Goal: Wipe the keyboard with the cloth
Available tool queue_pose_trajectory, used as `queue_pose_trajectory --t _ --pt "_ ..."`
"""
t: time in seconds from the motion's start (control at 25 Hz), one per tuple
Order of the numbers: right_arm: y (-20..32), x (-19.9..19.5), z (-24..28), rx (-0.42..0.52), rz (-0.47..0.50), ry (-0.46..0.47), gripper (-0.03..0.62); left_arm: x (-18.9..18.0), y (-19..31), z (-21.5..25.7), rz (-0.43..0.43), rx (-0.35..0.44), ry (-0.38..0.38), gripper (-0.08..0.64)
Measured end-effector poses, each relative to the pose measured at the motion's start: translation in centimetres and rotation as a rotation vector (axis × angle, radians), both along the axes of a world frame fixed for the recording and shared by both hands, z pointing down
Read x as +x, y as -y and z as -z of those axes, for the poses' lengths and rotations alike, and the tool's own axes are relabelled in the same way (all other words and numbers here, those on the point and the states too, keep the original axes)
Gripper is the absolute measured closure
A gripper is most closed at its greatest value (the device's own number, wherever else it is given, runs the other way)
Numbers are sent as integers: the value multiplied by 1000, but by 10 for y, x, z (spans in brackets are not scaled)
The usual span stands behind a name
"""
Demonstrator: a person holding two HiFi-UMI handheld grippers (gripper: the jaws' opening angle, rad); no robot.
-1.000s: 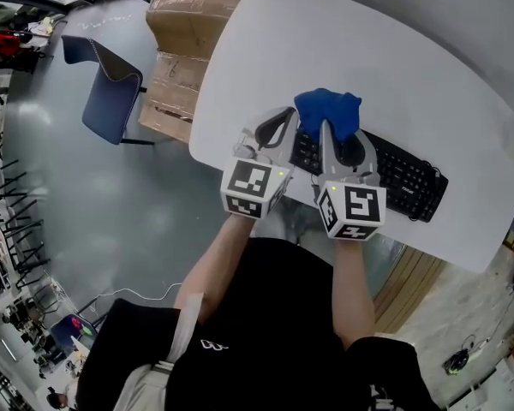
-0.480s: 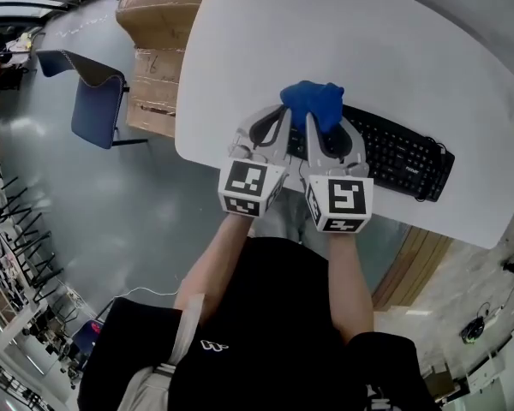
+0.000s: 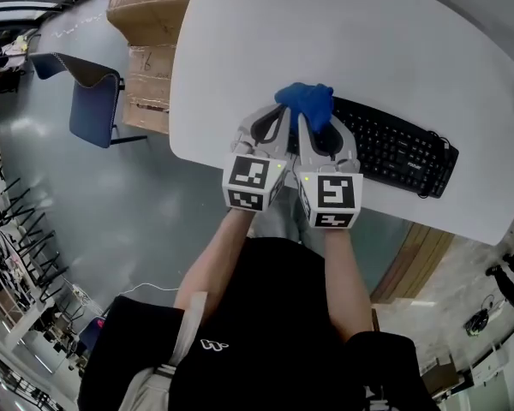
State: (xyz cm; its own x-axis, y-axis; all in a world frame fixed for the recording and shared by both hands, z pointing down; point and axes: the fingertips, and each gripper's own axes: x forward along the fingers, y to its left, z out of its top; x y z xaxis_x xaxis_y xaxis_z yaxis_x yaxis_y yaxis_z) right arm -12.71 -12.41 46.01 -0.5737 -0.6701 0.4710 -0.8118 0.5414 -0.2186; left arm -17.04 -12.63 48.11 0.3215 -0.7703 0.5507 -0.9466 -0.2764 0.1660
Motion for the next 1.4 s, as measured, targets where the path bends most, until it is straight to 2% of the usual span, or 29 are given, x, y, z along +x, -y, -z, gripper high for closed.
queue_pose_trajectory --t 0.52,0.96,1.4 --pt "-2 23 -25 -46 -32 -11 518 18 -10 -33 -58 -92 66 563" --pt "-4 44 -25 -58 -63 -11 518 40 -11 -32 -104 -100 87 563" --pt "-8 85 -27 -53 -119 -21 518 79 -13 -31 -167 -106 91 563"
